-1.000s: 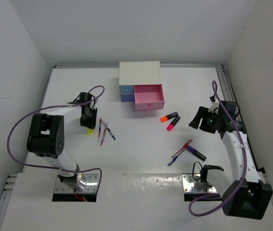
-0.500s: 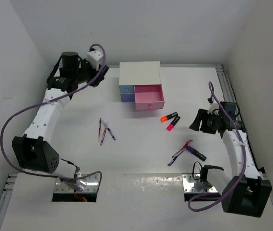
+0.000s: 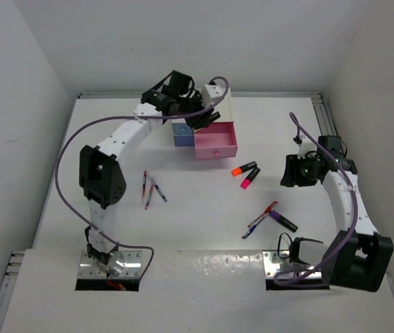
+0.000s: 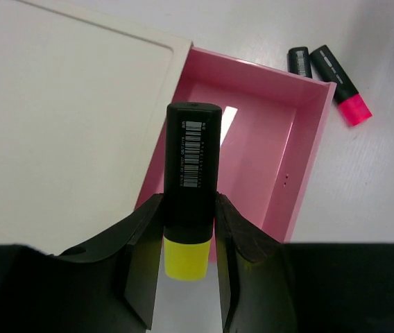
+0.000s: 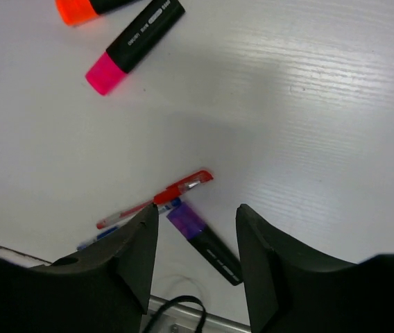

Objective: Sort the stationery into containers
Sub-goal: Place the stationery into the container

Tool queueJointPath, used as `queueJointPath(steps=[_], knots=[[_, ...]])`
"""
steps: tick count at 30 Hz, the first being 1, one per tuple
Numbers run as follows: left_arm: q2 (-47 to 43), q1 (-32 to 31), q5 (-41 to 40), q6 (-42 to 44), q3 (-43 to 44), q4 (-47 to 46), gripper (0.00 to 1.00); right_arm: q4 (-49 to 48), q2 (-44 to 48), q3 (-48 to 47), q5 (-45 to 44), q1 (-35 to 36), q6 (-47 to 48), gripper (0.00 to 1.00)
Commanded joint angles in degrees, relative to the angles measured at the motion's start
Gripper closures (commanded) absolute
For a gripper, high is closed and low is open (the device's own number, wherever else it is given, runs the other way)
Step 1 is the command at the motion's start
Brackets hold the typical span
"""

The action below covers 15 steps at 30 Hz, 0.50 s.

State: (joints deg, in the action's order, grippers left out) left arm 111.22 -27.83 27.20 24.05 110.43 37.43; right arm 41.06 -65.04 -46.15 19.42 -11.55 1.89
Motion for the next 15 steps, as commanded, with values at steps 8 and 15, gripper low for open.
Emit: queueJointPath(steps=[8,15], knots=[[7.95,-3.28,-1.53,1.87,7.78,2.91,0.88,12.29,-7.65,-4.22,-4.38,-0.31,24.20,0.53],[10.33,-3.72,0.83,1.87,6.47,2.39,0.76,11.85,-4.32,1.67,-5.09,-0.31,31.32,0.49]])
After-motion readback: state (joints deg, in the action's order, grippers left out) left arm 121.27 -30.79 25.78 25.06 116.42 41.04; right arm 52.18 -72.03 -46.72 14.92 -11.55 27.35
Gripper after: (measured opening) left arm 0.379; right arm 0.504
